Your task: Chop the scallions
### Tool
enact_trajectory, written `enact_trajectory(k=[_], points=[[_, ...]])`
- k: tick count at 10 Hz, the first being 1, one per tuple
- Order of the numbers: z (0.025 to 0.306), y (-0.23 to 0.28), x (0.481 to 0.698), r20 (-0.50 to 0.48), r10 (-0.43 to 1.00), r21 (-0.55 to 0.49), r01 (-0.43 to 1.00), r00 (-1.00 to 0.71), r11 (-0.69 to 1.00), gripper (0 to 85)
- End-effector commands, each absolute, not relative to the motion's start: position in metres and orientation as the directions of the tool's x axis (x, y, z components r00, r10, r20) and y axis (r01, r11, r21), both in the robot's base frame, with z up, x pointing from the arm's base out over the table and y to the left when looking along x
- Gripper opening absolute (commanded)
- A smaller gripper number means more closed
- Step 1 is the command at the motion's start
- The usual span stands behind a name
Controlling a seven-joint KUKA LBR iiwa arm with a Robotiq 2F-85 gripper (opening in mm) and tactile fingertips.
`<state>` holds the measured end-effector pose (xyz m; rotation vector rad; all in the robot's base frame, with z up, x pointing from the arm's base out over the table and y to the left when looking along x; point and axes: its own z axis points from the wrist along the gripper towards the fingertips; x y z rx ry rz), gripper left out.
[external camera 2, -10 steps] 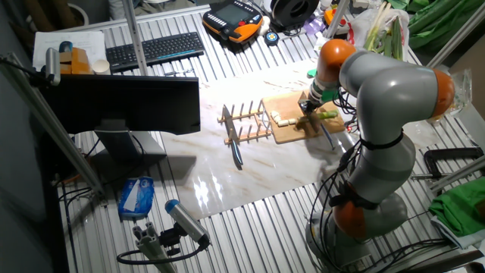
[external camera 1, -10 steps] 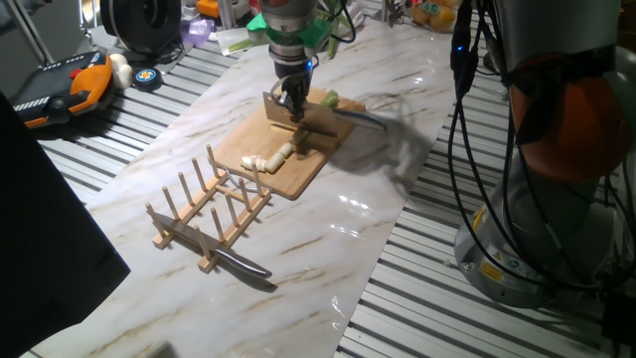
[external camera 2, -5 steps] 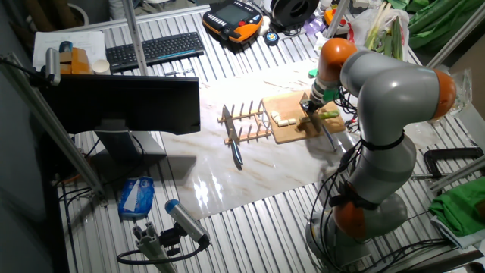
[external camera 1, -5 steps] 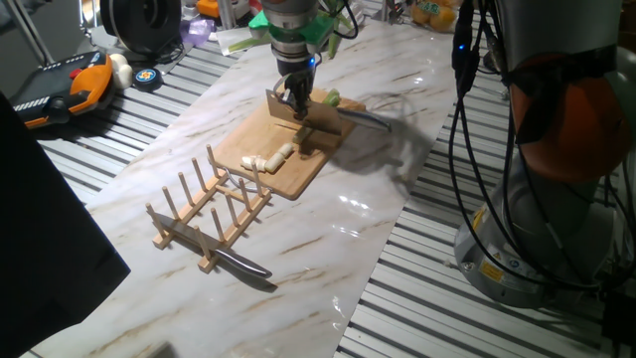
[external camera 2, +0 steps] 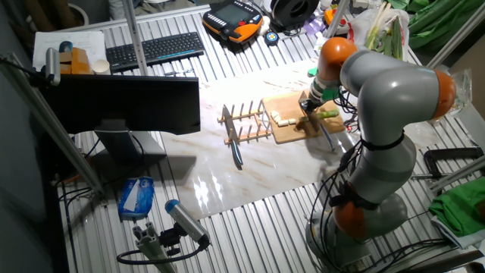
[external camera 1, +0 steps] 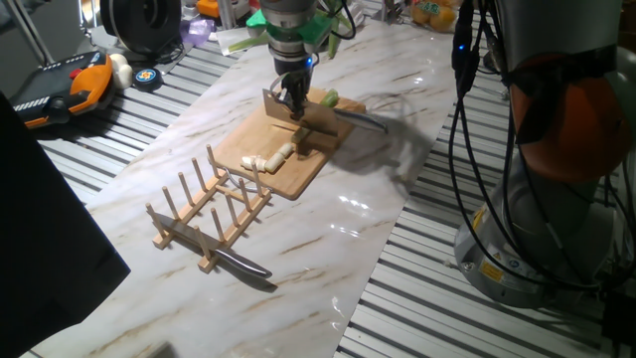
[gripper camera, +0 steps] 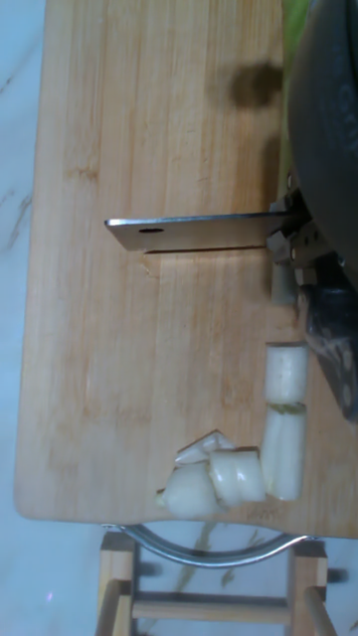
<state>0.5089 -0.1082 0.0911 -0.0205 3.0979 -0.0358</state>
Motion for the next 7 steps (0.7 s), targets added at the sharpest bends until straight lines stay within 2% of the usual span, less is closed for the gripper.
enact_trajectory(k=[1, 7], points=[[0.0915, -0.1080, 0.5090, -0.045, -0.014, -0.022, -0.013, -0.999, 1.000, 12.7], [0.0949, -0.1078, 0.5094, -0.057, -0.014, -0.024, -0.013, -0.998, 1.000, 14.0]])
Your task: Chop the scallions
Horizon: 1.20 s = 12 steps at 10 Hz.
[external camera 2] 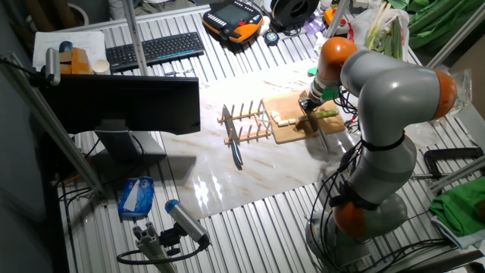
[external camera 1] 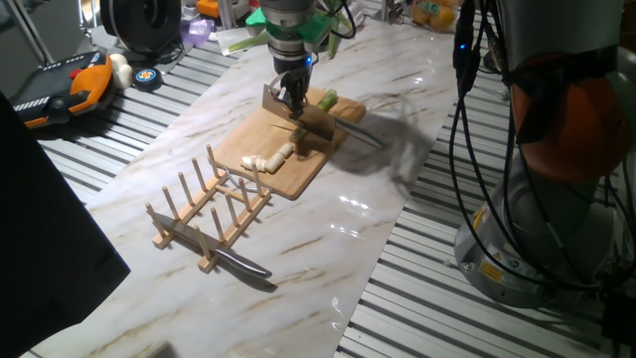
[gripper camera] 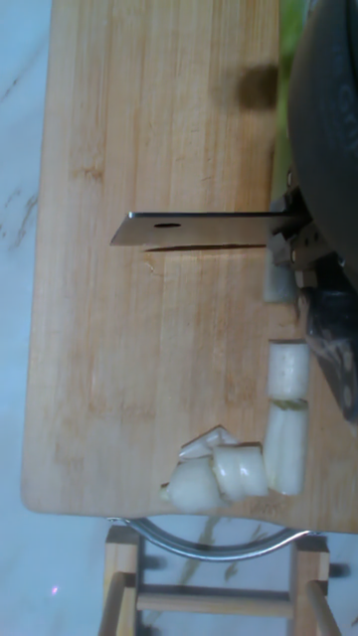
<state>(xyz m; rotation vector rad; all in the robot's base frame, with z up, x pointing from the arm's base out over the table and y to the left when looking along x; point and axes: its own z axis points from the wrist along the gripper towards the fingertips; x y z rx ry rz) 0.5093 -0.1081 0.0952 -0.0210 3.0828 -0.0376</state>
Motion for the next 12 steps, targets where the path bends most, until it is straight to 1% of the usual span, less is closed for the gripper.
enact_trajectory(k=[1, 4, 8, 9, 10, 12], points=[[0.096, -0.109, 0.509, -0.060, -0.014, -0.025, -0.013, -0.998, 1.000, 14.0], [0.100, -0.112, 0.508, -0.066, -0.015, -0.031, -0.013, -0.998, 0.999, 14.0], [0.120, -0.109, 0.513, -0.063, -0.015, -0.044, -0.013, -0.998, 0.999, 14.3], [0.120, -0.109, 0.514, -0.063, -0.016, -0.045, -0.013, -0.998, 0.999, 14.0], [0.119, -0.108, 0.514, -0.063, -0.015, -0.044, -0.013, -0.998, 0.999, 1.0], [0.118, -0.107, 0.514, -0.064, -0.013, -0.054, -0.010, -0.998, 0.998, 0.7]])
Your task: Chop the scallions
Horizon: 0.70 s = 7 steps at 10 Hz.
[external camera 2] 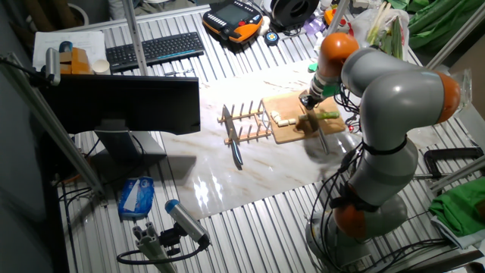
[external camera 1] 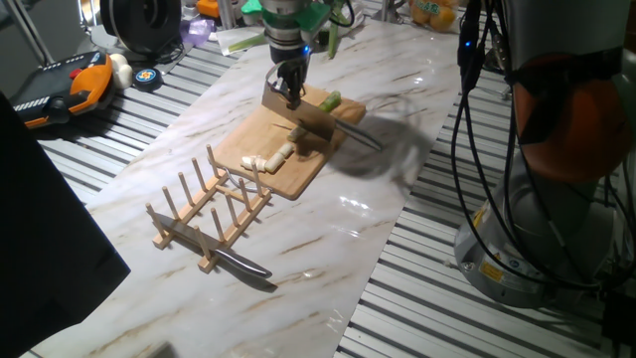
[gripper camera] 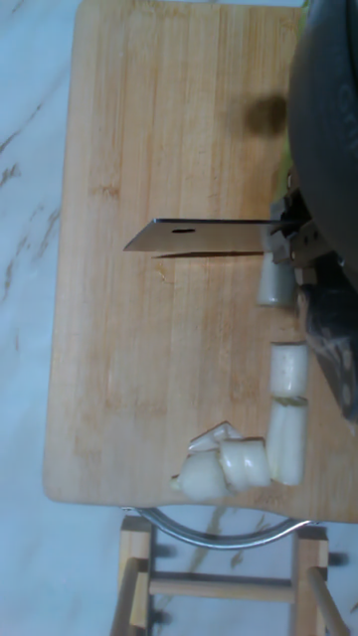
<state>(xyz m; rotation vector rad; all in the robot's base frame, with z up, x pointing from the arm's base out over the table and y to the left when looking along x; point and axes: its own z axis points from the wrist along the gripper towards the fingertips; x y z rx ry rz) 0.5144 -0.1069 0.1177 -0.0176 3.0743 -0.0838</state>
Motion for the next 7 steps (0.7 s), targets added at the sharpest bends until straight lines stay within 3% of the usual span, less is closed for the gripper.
enact_trajectory(k=[1, 7], points=[[0.1158, -0.1070, 0.5140, -0.064, -0.013, -0.059, -0.010, -0.998, 0.998, 0.7], [0.1073, -0.1155, 0.5179, -0.035, 0.018, -0.085, 0.021, -0.999, 0.996, 0.7]])
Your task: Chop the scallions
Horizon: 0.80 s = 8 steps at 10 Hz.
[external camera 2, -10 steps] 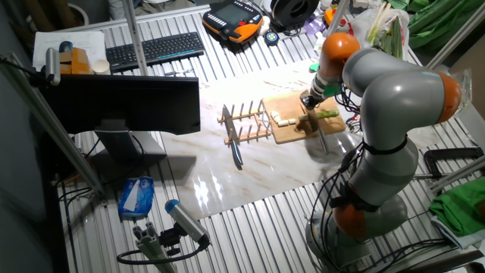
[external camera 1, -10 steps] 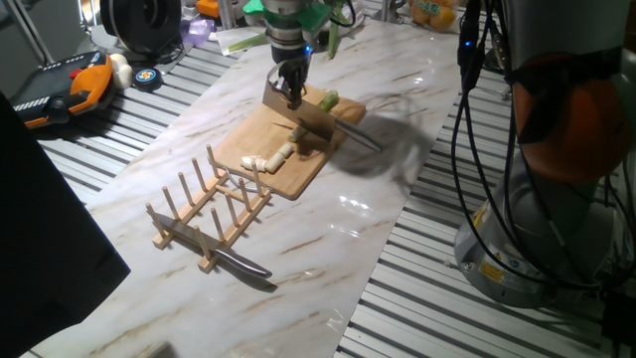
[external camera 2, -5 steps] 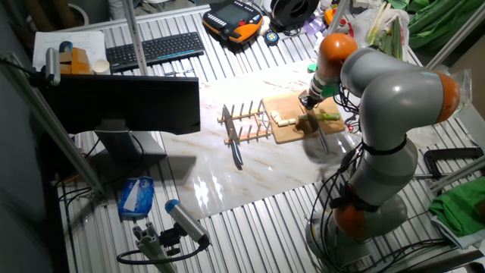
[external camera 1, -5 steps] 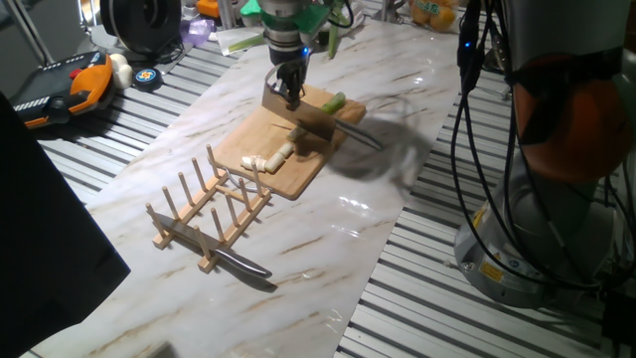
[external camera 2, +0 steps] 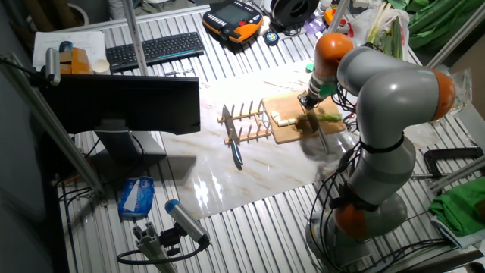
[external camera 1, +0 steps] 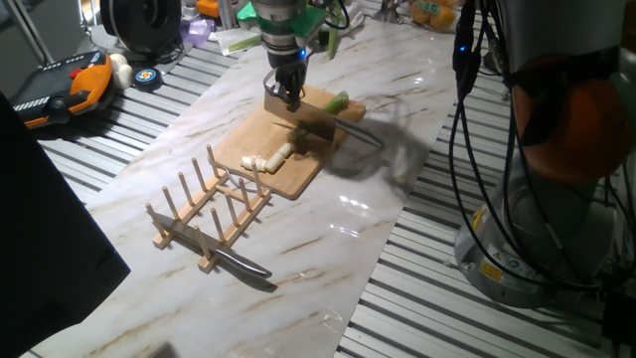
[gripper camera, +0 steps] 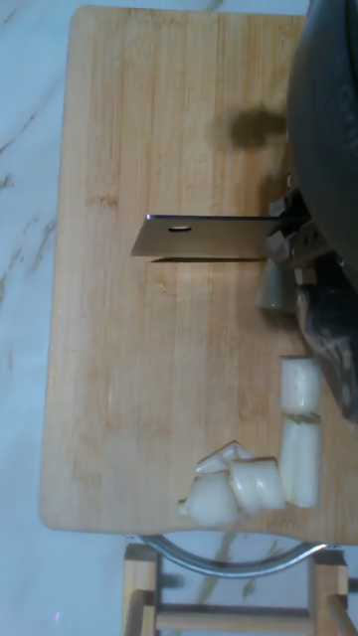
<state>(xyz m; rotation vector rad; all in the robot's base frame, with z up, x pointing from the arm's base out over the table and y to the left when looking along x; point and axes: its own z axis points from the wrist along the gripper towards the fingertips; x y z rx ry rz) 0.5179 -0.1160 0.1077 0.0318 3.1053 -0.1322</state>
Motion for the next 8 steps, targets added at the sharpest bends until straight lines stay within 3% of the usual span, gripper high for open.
enact_trajectory(k=[1, 8], points=[[0.107, -0.119, 0.517, -0.029, 0.028, -0.079, 0.030, -0.999, 0.996, 0.7], [0.097, -0.119, 0.515, -0.025, 0.035, -0.070, 0.036, -0.999, 0.997, 0.7]])
